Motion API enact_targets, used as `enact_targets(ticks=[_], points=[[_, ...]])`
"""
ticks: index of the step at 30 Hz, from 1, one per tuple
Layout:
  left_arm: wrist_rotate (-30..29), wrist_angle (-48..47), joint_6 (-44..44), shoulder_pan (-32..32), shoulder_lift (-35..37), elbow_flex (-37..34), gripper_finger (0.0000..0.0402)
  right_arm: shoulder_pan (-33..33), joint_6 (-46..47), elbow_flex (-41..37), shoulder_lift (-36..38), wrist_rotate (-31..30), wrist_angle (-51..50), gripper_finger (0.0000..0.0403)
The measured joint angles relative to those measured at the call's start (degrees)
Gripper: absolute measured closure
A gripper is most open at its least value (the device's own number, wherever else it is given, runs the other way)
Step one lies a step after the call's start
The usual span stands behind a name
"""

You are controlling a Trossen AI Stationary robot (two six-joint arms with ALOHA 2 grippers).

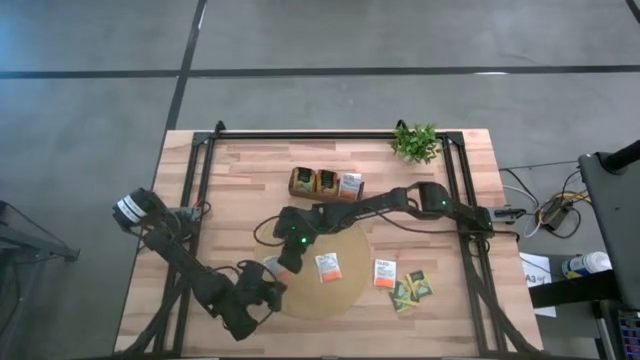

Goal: Pick & Place Tea
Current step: Put the orange tea bag into the right section of the wooden organizer

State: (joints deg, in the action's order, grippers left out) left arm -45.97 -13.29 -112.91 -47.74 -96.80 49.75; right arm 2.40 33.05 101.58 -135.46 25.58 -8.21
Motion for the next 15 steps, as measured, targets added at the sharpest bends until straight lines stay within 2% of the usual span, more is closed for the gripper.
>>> enact_targets(ticks=[5,8,11,15], points=[[-8.9,-10.3,-0.7,-0.8,3.4,3.3,0.0289,-1.2,-7.3,-0.5,5.6,-8.7,-6.1,0.0394],[-12.1,-15.6,-2.3,-0.9,5.7,3.6,0.0289,-1.8,-10.0,-3.1,10.8,-13.5,-7.2,0.0394],[-15.8,-18.9,-2.7,-0.9,7.5,3.5,0.0289,-2.0,-7.8,-9.7,17.2,-18.6,-2.6,0.0394],[-20.2,-22.5,-2.7,-0.8,9.2,3.5,0.0289,-1.8,-3.7,-24.2,28.4,-29.7,5.0,0.0394]])
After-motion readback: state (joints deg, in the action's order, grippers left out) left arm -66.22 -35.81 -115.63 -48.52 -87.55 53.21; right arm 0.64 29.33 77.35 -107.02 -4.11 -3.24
